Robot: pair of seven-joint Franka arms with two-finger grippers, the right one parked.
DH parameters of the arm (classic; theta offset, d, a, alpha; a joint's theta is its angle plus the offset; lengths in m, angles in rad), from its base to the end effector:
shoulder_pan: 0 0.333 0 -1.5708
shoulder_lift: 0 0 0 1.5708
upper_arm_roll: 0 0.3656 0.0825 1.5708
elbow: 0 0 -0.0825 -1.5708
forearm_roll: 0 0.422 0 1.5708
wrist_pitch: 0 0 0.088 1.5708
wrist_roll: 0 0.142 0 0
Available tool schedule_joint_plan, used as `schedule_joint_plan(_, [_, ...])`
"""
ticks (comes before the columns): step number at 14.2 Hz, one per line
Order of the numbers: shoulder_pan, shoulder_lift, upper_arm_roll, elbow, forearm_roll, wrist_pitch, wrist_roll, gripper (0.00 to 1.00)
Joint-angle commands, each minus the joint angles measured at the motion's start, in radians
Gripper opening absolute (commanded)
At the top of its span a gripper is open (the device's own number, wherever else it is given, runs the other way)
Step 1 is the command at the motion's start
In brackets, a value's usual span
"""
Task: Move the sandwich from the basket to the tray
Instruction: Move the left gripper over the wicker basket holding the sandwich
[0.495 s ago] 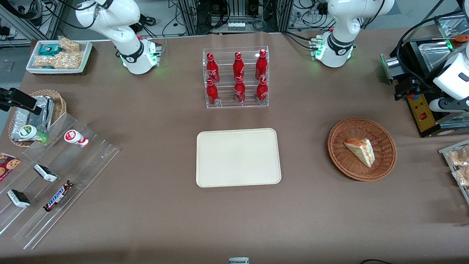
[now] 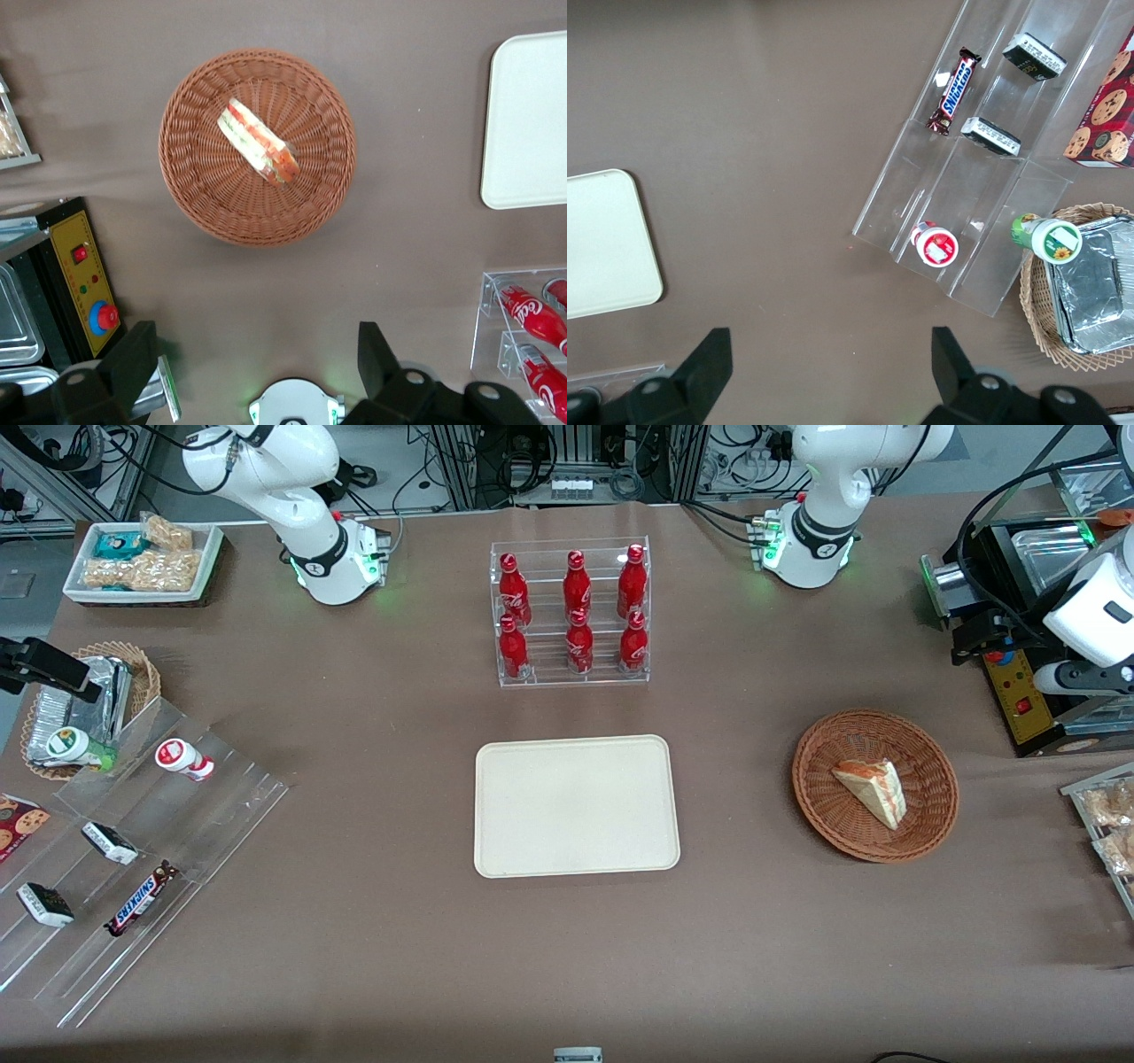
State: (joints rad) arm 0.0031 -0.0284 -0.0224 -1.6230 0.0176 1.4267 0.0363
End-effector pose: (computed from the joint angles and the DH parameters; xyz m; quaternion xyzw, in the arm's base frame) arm 0.5589 -0.0083 0.6185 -0.9961 0.0271 0.0839 0.0084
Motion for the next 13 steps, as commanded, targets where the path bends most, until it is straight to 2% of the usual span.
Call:
schedule_joint_plan(1, [-0.002,0.005,0.001,-0.041,0.015,-0.019,0.004,1.00])
schedule_joint_plan(3, [-0.002,0.010,0.001,-0.089,0.018,0.004,0.004,1.00])
schedule_joint_plan(7, [0.000,0.002,0.002,-0.260,0.038,0.168,-0.001,1.00])
schedule_joint_plan(13, [0.002,0.011,0.022,-0.507,0.039,0.513,-0.238,1.00])
